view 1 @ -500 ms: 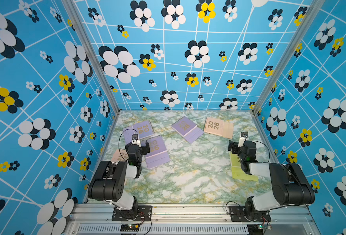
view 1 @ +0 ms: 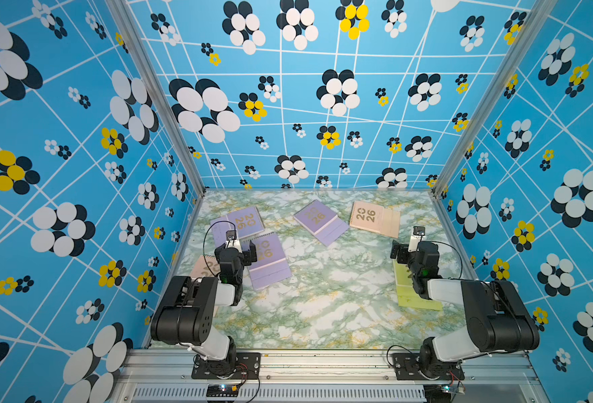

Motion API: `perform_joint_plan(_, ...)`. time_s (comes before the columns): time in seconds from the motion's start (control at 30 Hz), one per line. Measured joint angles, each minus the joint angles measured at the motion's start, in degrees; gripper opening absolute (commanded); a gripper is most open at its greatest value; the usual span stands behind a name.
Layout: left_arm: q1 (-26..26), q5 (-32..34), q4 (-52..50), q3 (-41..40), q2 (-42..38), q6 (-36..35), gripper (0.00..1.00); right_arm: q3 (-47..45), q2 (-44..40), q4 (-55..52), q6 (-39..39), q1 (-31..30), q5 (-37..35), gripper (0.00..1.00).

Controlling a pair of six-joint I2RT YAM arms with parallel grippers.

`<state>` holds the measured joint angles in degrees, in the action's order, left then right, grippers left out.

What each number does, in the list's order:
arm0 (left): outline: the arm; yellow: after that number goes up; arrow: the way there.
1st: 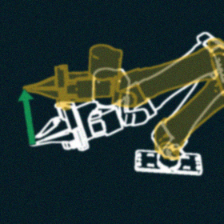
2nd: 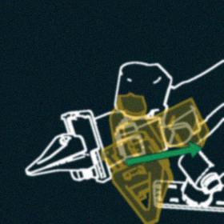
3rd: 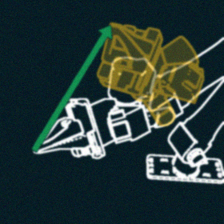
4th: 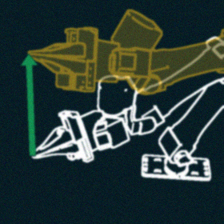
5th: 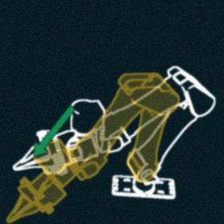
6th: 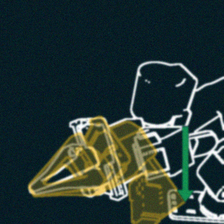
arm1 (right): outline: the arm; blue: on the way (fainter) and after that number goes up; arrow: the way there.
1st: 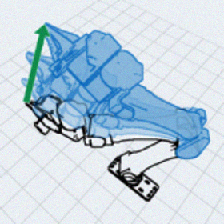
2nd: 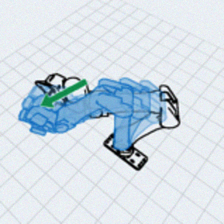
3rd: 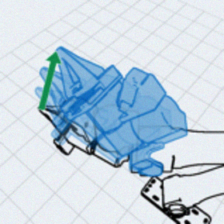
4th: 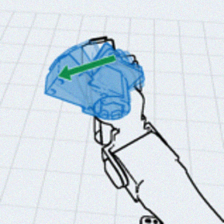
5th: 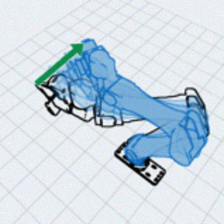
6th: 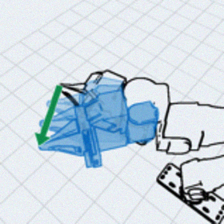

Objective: Stack the calendars
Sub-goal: Move the calendar to the center of the board.

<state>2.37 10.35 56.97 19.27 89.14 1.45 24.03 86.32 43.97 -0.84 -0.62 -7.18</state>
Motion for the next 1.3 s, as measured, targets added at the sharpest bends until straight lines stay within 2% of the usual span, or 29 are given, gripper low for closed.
perform_joint_plan(0.47,-0.1,-2.3,-1.2,0.7,0.0,0.0,1.0,0.0,0.0,0.0,0.0,0.0,0.0,0.99)
perform_joint_plan(0.57,0.1,-1.4,-1.5,0.7,-0.3,0.0,0.99,0.5,-0.6,-2.3,-0.4,-0.2,-2.0,0.99)
perform_joint_plan(0.67,2.1,2.8,-5.0,0.0,-5.7,-0.5,1.0,8.6,-3.7,-19.5,-3.4,-1.0,-5.3,0.99)
perform_joint_plan(0.77,5.0,5.7,-16.7,2.5,-17.1,0.3,1.0,21.1,-7.1,-31.1,-9.2,-1.1,-3.0,0.99)
perform_joint_plan(0.83,5.2,6.1,-24.4,6.7,-23.6,2.2,0.99,26.7,-9.2,-32.6,-13.0,-1.1,0.0,0.99)
perform_joint_plan(0.9,5.2,5.7,-27.2,9.3,-29.1,5.4,0.99,29.0,-9.6,-31.9,-14.8,-1.1,3.8,0.97)
perform_joint_plan(1.03,3.9,-0.6,-28.5,7.9,-38.8,13.0,1.0,34.7,-2.3,-37.7,-15.6,-2.6,9.7,0.95)
perform_joint_plan(1.13,2.6,-4.5,-36.1,11.9,-37.9,15.1,1.0,40.4,4.7,-44.6,-13.6,-6.7,11.1,0.94)
perform_joint_plan(1.23,4.2,-5.6,-43.0,16.5,-33.4,16.6,1.0,46.7,10.2,-50.3,-12.1,-11.2,13.6,0.93)
perform_joint_plan(1.3,6.2,-5.4,-45.5,16.8,-32.2,17.5,1.0,52.2,14.1,-54.0,-11.5,-13.3,15.5,0.91)
